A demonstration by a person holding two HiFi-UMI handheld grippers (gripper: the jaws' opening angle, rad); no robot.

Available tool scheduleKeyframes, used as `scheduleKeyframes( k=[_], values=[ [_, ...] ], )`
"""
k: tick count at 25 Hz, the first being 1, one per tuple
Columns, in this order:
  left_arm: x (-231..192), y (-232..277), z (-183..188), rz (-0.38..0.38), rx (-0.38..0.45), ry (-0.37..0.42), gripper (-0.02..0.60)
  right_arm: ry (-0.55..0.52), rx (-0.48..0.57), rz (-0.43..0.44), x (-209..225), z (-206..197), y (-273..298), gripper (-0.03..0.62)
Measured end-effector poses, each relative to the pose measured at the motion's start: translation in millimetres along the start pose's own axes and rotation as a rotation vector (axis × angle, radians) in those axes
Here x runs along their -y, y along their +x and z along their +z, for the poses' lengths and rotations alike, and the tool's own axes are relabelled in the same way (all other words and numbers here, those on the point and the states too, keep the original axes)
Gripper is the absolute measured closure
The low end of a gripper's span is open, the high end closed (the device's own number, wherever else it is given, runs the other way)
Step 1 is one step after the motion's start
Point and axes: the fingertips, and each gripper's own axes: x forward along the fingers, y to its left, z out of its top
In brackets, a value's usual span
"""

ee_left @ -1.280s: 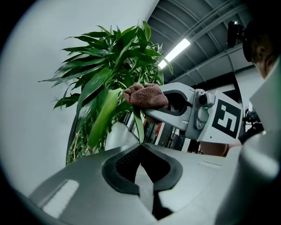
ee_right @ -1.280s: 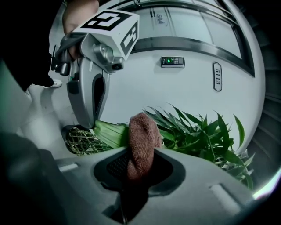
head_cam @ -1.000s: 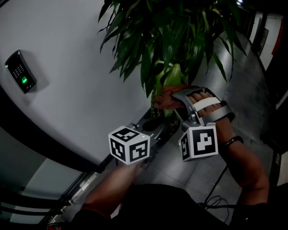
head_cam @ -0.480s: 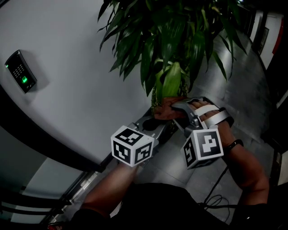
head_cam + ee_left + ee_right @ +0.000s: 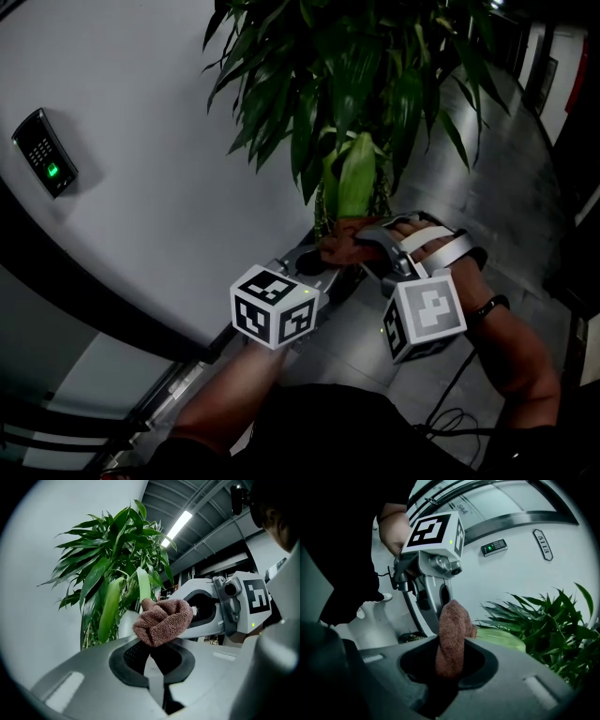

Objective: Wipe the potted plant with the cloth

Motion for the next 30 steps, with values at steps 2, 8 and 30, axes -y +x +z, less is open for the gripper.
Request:
scheduleKeyframes(
  k=[2, 8, 30],
  values=[
    [0, -1, 2, 0.000, 0.008, -0.003, 0.565, 0.018, 0.016, -0.032, 10, 3, -8, 0.523],
    [2, -2, 5, -0.015, 0.022, -0.018, 0.565, 0.005, -0.017, -0.283, 68, -1, -40, 0.523],
    [-3, -4, 0, -0.008, 0.022, -0.043, 0.565, -0.140, -0.158, -0.379, 86, -22, 7, 0.523]
  ],
)
